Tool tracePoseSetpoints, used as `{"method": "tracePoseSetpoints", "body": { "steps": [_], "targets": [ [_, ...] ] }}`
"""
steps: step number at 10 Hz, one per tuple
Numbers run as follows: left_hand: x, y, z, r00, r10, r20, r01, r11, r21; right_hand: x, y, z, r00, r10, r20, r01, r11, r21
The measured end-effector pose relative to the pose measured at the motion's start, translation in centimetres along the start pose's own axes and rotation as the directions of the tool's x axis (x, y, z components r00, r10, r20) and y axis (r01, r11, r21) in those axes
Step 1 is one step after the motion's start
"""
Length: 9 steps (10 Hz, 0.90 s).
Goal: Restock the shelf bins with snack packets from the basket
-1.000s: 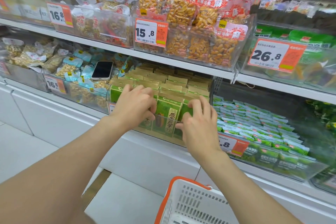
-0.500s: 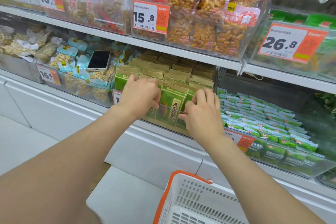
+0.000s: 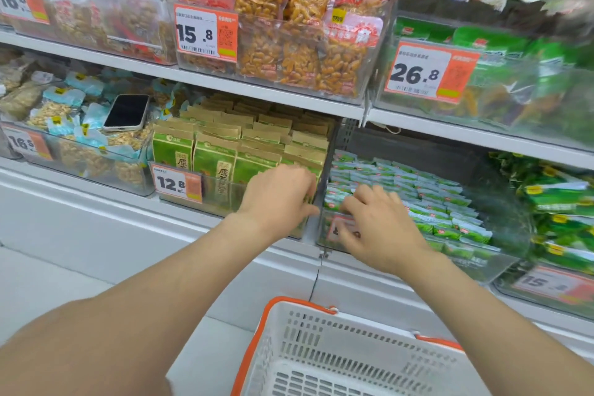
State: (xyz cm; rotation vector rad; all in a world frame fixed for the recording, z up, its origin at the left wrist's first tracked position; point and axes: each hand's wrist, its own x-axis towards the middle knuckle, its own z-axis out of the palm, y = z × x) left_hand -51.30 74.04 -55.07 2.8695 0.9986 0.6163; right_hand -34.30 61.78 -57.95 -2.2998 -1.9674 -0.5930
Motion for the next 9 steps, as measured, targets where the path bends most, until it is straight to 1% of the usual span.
{"method": "tracePoseSetpoints", "body": {
  "steps": [1, 2, 3, 4, 5, 6, 7, 8, 9],
  "targets": [
    [0.6, 1.7, 0.8, 0.993, -0.113, 0.037, 0.111, 0.992, 0.057, -0.7, 0.3, 0.9, 0.998, -0.043, 0.041, 0.040, 0.995, 0.089],
    [1.2, 1.2, 0.9, 0.983, -0.170, 0.074, 0.176, 0.980, -0.096, 0.1, -0.4, 0.9, 0.995, -0.054, 0.078, 0.042, 0.987, 0.157],
    [1.3, 0.5, 1.0, 0.980, -0.165, 0.109, 0.190, 0.938, -0.291, 0.8, 0.1, 0.9, 0.990, -0.081, 0.114, 0.055, 0.975, 0.217],
    [1.5, 0.8, 1.5, 0.981, -0.190, 0.035, 0.192, 0.942, -0.276, 1.3, 0.6, 0.5, 0.980, -0.113, 0.165, 0.056, 0.948, 0.314],
    [1.7, 1.5, 1.9, 0.975, -0.218, -0.029, 0.204, 0.944, -0.259, 1.7, 1.5, 0.2, 0.968, -0.080, 0.236, -0.023, 0.916, 0.401],
    [1.7, 2.3, 1.9, 0.969, -0.247, -0.028, 0.230, 0.934, -0.275, 1.8, 2.9, -0.8, 0.954, -0.036, 0.299, -0.072, 0.937, 0.342],
    [1.7, 2.8, 2.1, 0.963, -0.269, -0.020, 0.254, 0.927, -0.278, 1.3, 3.3, -1.0, 0.940, -0.001, 0.342, -0.127, 0.927, 0.352],
    [1.7, 3.0, 1.6, 0.959, -0.282, 0.001, 0.272, 0.926, -0.262, 0.6, 2.6, -1.7, 0.951, -0.009, 0.309, -0.102, 0.934, 0.342],
    [1.9, 2.9, 1.4, 0.949, -0.314, -0.013, 0.303, 0.925, -0.229, 0.6, 2.7, -2.1, 0.980, 0.146, 0.132, -0.188, 0.895, 0.405]
  ]
}}
